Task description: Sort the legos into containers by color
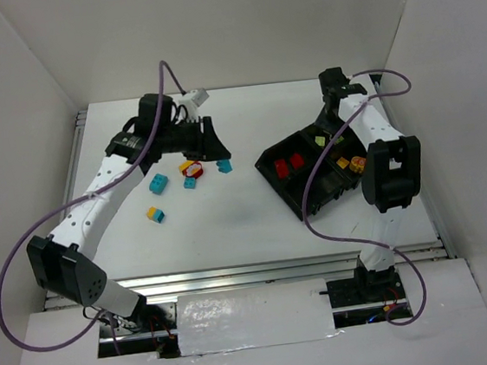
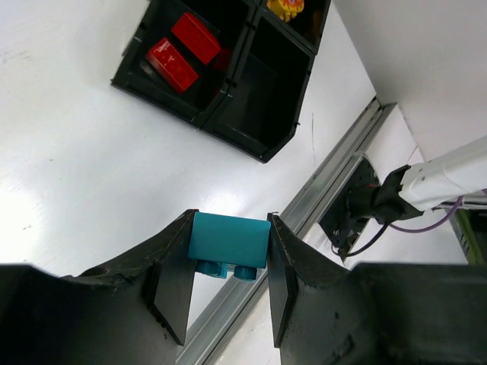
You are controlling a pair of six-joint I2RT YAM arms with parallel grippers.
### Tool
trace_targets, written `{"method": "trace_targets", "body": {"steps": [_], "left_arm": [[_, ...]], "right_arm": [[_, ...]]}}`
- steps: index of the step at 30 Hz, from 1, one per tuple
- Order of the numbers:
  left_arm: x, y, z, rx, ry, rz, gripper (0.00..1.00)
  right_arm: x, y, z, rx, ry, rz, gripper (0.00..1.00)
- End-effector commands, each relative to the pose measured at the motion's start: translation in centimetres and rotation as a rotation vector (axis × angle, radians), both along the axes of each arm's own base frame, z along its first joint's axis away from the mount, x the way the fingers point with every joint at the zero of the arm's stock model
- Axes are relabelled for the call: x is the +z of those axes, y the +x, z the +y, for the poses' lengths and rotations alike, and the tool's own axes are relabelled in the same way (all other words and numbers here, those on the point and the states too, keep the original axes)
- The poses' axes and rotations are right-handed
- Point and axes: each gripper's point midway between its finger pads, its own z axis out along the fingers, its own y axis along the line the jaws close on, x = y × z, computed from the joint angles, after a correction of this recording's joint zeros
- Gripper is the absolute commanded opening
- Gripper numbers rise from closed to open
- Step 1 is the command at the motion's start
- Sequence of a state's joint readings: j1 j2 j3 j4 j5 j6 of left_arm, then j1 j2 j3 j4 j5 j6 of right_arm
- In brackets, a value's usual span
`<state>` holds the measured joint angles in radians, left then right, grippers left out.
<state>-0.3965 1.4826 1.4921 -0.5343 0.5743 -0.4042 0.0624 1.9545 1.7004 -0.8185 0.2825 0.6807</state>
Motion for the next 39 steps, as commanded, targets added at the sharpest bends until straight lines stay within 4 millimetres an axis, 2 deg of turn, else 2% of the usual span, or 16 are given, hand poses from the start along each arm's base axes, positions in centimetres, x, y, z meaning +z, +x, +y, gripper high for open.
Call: {"method": "trace_targets", "body": {"steps": [1, 4, 7, 11, 18, 20, 22, 23, 24, 26, 29, 30, 32, 33, 37, 39], "left_arm": [[-0.1, 0.1, -2.0, -0.042, 0.078, -0.039, 0.0], [-0.3, 0.1, -3.8, -0.075, 0.081, -0.041, 0.0], [-0.9, 0.0, -5.9, -0.117, 0.096, -0.048, 0.0], [-2.5, -0.2, -9.1, -0.176, 0.11, -0.042, 0.0], [-6.3, -0.5, -16.3, -0.267, 0.12, -0.044, 0.0], [-6.1, -0.7, -18.3, -0.289, 0.094, -0.058, 0.0], [-7.8, -0.6, -20.3, -0.308, 0.094, -0.043, 0.0], [-7.2, -0.4, -21.2, -0.315, 0.073, -0.057, 0.0], [-8.5, -0.3, -22.4, -0.323, 0.071, -0.04, 0.0], [-8.1, -0.1, -23.8, -0.337, 0.048, -0.051, 0.0], [-9.5, 0.6, -25.6, -0.337, 0.06, -0.055, 0.03], [-10.8, 1.0, -26.1, -0.328, 0.068, -0.034, 0.1], [-10.2, 1.7, -27.0, -0.328, 0.044, -0.057, 0.2], [-11.2, 2.0, -27.4, -0.323, 0.049, -0.047, 0.36], [-10.7, 3.0, -27.6, -0.288, 0.062, -0.057, 0.97], [-8.7, 3.0, -27.0, -0.277, 0.055, -0.093, 1.0]], "right_arm": [[2.3, 0.9, -1.6, -0.033, -0.065, -0.047, 0.57], [2.6, 1.1, -1.5, -0.018, -0.045, -0.05, 0.85], [4.2, 0.7, -0.9, -0.001, -0.02, -0.085, 0.95], [8.2, -1.5, -0.2, -0.017, 0.043, -0.157, 0.95], [18.9, -9.7, -0.4, -0.104, 0.145, -0.497, 0.95], [20.2, -11.7, -1.2, -0.154, 0.139, -0.54, 0.95], [21.9, -14.2, -1.5, -0.163, 0.144, -0.615, 0.95], [22.2, -14.9, -1.8, -0.175, 0.136, -0.624, 0.95], [22.9, -15.8, -1.8, -0.175, 0.136, -0.638, 0.95], [22.7, -16.6, -1.3, -0.146, 0.144, -0.628, 0.95], [22.2, -17.3, -0.5, -0.111, 0.178, -0.644, 0.95], [22.5, -17.6, 0.1, -0.086, 0.201, -0.658, 0.95], [22.6, -17.8, 0.7, -0.053, 0.207, -0.658, 0.95], [22.7, -17.8, 0.9, -0.043, 0.21, -0.659, 0.95], [23.7, -18.0, 1.2, -0.011, 0.198, -0.682, 0.95], [23.9, -17.7, 1.4, 0.002, 0.199, -0.694, 0.95]]}}
